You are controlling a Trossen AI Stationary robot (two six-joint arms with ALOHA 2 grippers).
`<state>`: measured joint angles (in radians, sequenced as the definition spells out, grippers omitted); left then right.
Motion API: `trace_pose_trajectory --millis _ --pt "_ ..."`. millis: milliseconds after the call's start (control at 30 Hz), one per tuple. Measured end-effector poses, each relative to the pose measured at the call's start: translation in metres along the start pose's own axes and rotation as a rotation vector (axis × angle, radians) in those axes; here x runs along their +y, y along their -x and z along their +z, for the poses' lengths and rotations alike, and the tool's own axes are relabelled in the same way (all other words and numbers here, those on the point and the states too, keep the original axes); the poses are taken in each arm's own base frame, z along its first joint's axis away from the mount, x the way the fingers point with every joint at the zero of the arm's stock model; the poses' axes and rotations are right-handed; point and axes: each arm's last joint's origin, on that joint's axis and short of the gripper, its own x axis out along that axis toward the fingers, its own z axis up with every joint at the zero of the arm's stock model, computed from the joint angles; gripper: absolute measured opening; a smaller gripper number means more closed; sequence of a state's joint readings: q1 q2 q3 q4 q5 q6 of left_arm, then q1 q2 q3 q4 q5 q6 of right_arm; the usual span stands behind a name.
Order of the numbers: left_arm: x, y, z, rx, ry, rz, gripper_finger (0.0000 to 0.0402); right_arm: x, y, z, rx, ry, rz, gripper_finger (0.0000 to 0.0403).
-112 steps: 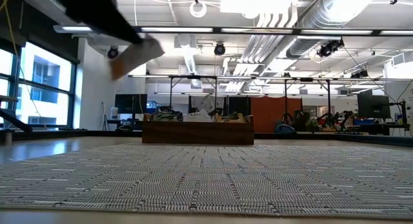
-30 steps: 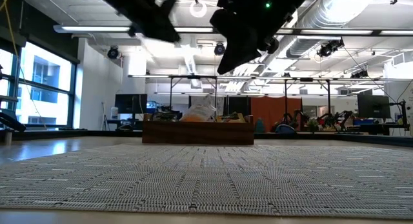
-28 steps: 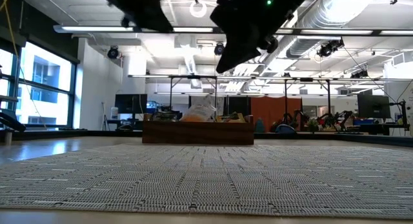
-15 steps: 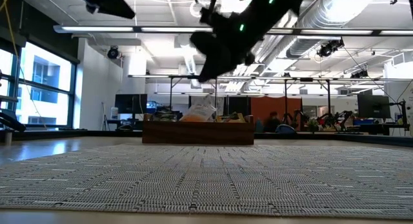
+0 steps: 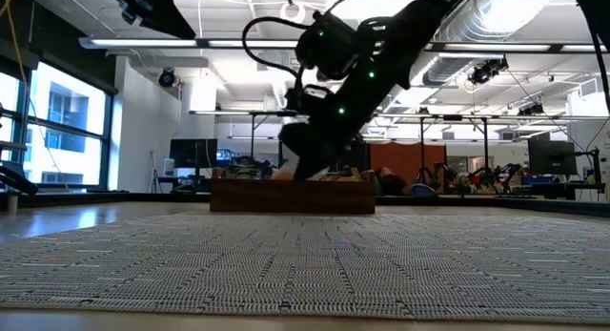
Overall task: Pick & Place Tea
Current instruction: Put the white tea bag into the middle section of the wooden organizer
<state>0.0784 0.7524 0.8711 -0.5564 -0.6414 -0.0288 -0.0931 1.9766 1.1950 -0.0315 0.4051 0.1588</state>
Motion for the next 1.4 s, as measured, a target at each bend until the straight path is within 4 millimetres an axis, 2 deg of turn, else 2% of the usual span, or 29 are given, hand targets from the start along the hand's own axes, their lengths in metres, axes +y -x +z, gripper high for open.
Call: trace_pose_trajectory --millis 300,500,667,967,1133,1400 --pt "-0.002 -0.002 0.0 0.009 -0.009 0.005 0.0098 -0.002 0.005 0.001 0.019 0.251 0.03 0.0001" --pt "-0.002 -0.002 0.0 0.01 -0.009 0.006 0.0098 -0.002 0.006 0.009 -0.053 0.342 0.027 0.0" --pt "-0.002 -0.002 0.0 0.01 -0.009 0.006 0.0098 -0.004 0.005 0.015 -0.103 0.325 0.031 0.0" --pt "-0.002 -0.002 -0.002 0.022 -0.018 0.007 0.0098 -0.02 -0.007 0.01 -0.045 0.229 0.07 0.0" --pt "-0.001 -0.002 -0.003 0.034 -0.024 0.009 0.0098 -0.02 -0.015 0.004 -0.018 0.233 0.103 0.0" --pt "-0.001 -0.002 -0.003 0.032 -0.024 0.035 0.0098 -0.014 -0.011 0.005 -0.034 0.243 0.165 0.0"
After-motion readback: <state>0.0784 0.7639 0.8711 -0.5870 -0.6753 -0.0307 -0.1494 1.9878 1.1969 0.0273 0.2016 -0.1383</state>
